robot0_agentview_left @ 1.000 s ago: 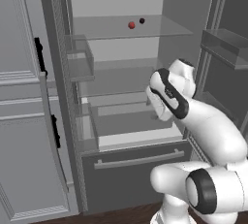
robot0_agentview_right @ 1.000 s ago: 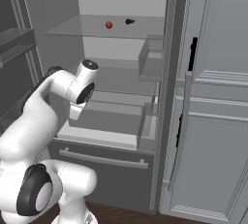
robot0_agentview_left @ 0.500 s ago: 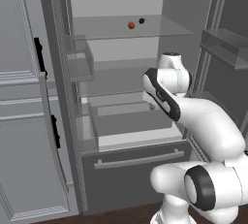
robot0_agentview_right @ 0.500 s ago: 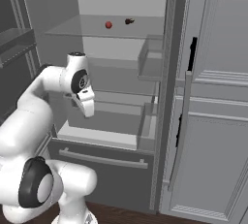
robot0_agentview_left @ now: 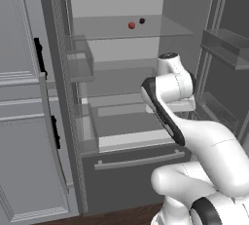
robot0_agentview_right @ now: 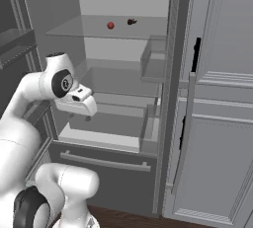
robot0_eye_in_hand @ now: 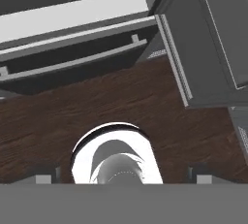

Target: Take the strawberry from the fridge and place it on top of the pancake, located on the dining counter.

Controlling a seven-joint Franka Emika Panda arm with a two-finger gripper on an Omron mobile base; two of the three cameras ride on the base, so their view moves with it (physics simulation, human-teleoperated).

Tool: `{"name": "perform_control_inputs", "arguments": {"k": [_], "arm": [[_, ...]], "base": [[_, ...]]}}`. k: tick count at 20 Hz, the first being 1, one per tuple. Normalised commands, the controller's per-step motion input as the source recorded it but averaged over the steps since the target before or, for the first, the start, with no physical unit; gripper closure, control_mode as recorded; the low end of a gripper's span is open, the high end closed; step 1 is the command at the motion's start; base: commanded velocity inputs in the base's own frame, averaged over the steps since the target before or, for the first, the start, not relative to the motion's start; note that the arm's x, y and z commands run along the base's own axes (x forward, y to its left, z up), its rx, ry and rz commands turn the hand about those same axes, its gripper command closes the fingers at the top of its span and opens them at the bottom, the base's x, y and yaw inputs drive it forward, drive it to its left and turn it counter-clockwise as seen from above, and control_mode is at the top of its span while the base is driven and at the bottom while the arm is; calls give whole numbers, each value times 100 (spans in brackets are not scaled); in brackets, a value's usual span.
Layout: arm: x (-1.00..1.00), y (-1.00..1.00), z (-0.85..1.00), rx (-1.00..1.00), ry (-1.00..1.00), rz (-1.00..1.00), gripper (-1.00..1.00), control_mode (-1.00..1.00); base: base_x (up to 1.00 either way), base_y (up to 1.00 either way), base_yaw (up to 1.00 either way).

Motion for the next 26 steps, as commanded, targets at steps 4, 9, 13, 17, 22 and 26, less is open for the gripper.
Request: {"name": "perform_control_inputs", "arguments": {"k": [4, 9, 13, 17, 22, 26], "arm": [[-42, 0, 26, 3, -19, 40, -100, -100], [-27, -1, 50, 17, -6, 8, -100, -100], [-29, -2, 8, 1, 0, 0, -100, -100], [-47, 0, -2, 0, 0, -4, -100, -100], [-53, 1, -23, -4, -14, -2, -100, -100], [-33, -1, -33, -2, -20, 0, -100, -100]], "base": [[0, 0, 0], [0, 0, 0], [0, 0, 0], [0, 0, 0], [0, 0, 0], [0, 0, 0]]}}
